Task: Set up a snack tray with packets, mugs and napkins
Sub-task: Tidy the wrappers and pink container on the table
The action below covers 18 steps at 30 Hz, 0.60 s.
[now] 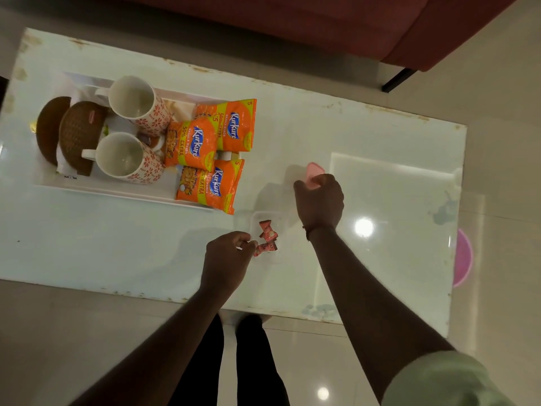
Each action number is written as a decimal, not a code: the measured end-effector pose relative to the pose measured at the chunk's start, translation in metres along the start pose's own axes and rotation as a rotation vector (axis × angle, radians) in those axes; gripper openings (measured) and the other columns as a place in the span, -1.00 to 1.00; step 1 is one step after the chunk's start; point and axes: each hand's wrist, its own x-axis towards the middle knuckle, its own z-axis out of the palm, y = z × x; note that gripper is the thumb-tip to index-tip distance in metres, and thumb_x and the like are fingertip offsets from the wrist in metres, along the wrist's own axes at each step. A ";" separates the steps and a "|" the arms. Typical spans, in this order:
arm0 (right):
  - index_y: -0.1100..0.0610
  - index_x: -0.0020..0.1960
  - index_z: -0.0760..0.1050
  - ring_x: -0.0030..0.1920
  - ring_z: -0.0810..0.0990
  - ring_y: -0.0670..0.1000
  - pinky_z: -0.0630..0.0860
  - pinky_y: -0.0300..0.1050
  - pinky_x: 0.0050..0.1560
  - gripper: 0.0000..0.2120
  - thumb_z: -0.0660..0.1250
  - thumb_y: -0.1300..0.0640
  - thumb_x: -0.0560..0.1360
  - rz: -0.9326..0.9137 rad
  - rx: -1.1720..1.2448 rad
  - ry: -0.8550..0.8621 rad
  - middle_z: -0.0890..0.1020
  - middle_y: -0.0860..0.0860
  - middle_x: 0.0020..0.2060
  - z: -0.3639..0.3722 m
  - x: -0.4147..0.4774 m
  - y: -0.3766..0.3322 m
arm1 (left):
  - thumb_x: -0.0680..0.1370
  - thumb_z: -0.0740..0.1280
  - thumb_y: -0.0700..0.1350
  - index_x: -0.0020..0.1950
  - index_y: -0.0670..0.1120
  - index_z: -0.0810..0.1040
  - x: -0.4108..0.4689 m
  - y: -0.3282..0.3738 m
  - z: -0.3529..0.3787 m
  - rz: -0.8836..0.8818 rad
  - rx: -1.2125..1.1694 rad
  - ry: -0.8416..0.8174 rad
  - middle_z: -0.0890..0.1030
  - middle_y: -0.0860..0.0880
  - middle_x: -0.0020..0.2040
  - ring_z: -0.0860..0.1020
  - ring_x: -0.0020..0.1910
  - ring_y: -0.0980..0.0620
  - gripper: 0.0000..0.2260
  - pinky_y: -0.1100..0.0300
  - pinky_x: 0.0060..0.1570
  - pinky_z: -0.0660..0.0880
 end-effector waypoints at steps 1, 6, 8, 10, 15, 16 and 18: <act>0.05 0.08 0.55 -0.01 0.60 0.05 0.41 -0.16 -0.06 -0.68 0.34 -0.03 0.37 0.009 0.042 0.032 0.64 -0.04 -0.02 -0.005 -0.004 0.002 | 0.49 0.41 0.01 0.05 -0.10 0.69 0.001 -0.001 0.000 -0.005 -0.001 -0.001 0.73 0.00 -0.12 0.67 -0.21 0.13 -0.76 0.17 -0.04 0.61; 0.11 0.00 0.62 -0.07 0.59 0.00 0.40 -0.33 -0.14 -0.82 0.28 0.14 0.47 -0.003 0.172 0.155 0.62 -0.03 -0.11 -0.032 -0.022 0.023 | 0.49 0.43 0.02 0.09 -0.10 0.68 0.001 -0.002 -0.004 -0.002 -0.015 -0.015 0.72 0.00 -0.07 0.66 -0.17 0.12 -0.74 0.14 0.01 0.60; 0.13 0.05 0.65 -0.09 0.57 -0.09 0.35 -0.56 -0.16 -0.79 0.27 0.17 0.51 -0.026 0.203 0.154 0.63 0.02 -0.04 -0.041 -0.033 0.030 | 0.49 0.44 0.03 0.14 -0.09 0.65 -0.001 -0.001 -0.007 0.025 -0.003 -0.013 0.70 0.02 -0.04 0.63 -0.15 0.13 -0.70 0.21 -0.03 0.56; 0.13 0.11 0.65 -0.07 0.56 -0.14 0.32 -0.63 -0.13 -0.77 0.27 0.17 0.55 -0.062 0.224 0.139 0.65 0.02 -0.02 -0.049 -0.048 0.035 | 0.49 0.43 0.05 0.19 -0.07 0.60 -0.004 0.000 -0.010 0.058 -0.006 0.016 0.64 0.05 0.01 0.60 -0.15 0.14 -0.67 0.32 -0.12 0.49; 0.09 0.20 0.64 0.03 0.61 -0.08 0.43 -0.53 -0.06 -0.75 0.29 0.14 0.58 -0.038 0.291 0.121 0.68 -0.02 0.04 -0.055 -0.085 0.040 | 0.55 0.37 0.03 0.14 -0.06 0.63 -0.018 0.009 -0.018 0.079 -0.126 0.090 0.69 0.05 -0.01 0.62 -0.14 0.19 -0.76 0.45 -0.13 0.51; 0.07 0.20 0.64 0.05 0.62 -0.07 0.47 -0.46 -0.02 -0.75 0.29 0.14 0.58 -0.008 0.327 0.104 0.68 -0.04 0.04 -0.053 -0.091 0.041 | 0.56 0.36 0.04 0.15 -0.05 0.64 -0.021 0.010 -0.019 0.063 -0.166 0.077 0.70 0.04 -0.01 0.65 -0.11 0.18 -0.75 0.37 -0.06 0.56; 0.03 0.21 0.64 0.07 0.64 -0.09 0.55 -0.28 0.07 -0.75 0.32 0.15 0.57 0.067 0.420 0.071 0.69 -0.08 0.03 -0.046 -0.103 0.043 | 0.56 0.34 0.05 0.21 -0.05 0.62 -0.024 0.012 -0.020 0.034 -0.218 0.037 0.71 0.03 0.03 0.67 -0.05 0.16 -0.71 0.23 0.01 0.61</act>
